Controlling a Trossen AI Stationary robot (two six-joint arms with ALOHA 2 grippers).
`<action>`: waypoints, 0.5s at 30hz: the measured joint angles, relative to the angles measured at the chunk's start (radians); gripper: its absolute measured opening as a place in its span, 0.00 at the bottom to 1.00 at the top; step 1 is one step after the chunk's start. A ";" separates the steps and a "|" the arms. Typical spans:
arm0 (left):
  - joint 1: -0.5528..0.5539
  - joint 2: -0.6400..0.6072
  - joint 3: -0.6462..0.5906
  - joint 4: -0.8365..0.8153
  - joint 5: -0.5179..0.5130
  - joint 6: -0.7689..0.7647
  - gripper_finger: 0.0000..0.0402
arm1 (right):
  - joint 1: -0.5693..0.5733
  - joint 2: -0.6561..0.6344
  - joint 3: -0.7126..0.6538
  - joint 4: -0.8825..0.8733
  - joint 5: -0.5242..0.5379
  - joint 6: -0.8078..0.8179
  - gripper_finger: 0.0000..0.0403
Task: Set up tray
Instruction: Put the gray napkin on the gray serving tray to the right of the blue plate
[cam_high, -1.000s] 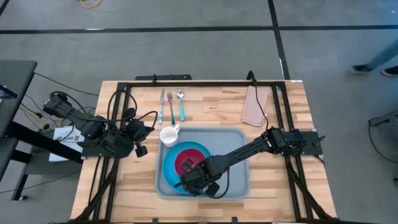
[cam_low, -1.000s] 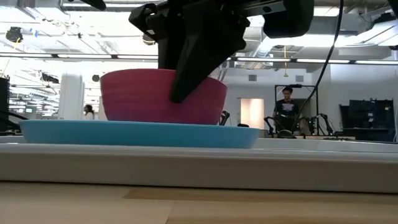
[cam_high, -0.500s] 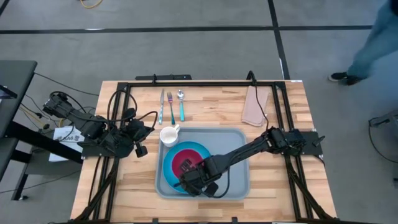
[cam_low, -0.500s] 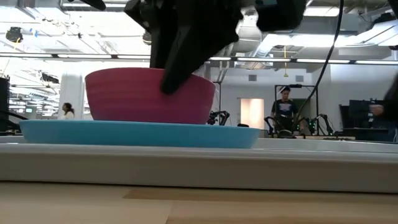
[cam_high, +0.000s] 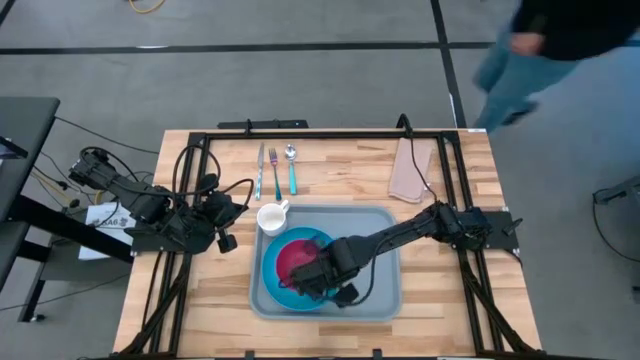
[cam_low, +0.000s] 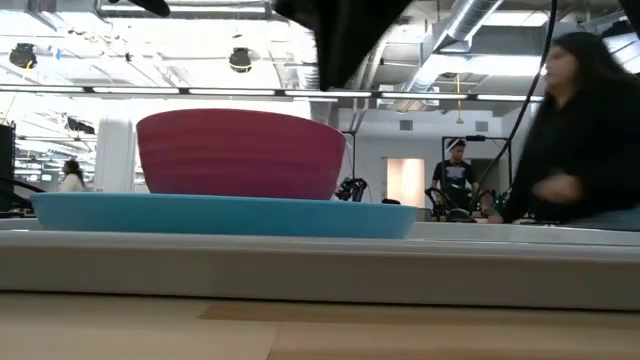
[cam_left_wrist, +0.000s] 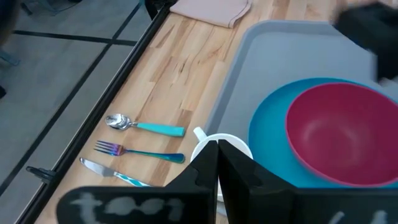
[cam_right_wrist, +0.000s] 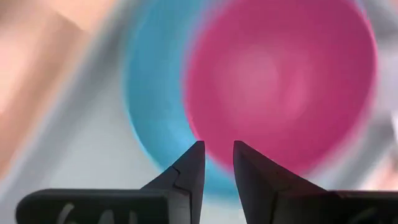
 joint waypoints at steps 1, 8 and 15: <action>0.000 0.000 0.000 0.000 0.000 -0.003 0.00 | -0.009 0.000 0.016 -0.061 0.014 0.044 0.19; 0.000 0.000 0.000 -0.001 0.000 -0.011 0.00 | -0.088 -0.068 0.009 -0.206 0.004 0.198 0.19; -0.008 0.000 -0.001 -0.003 0.033 -0.015 0.00 | -0.189 -0.310 -0.197 -0.203 0.099 0.354 0.19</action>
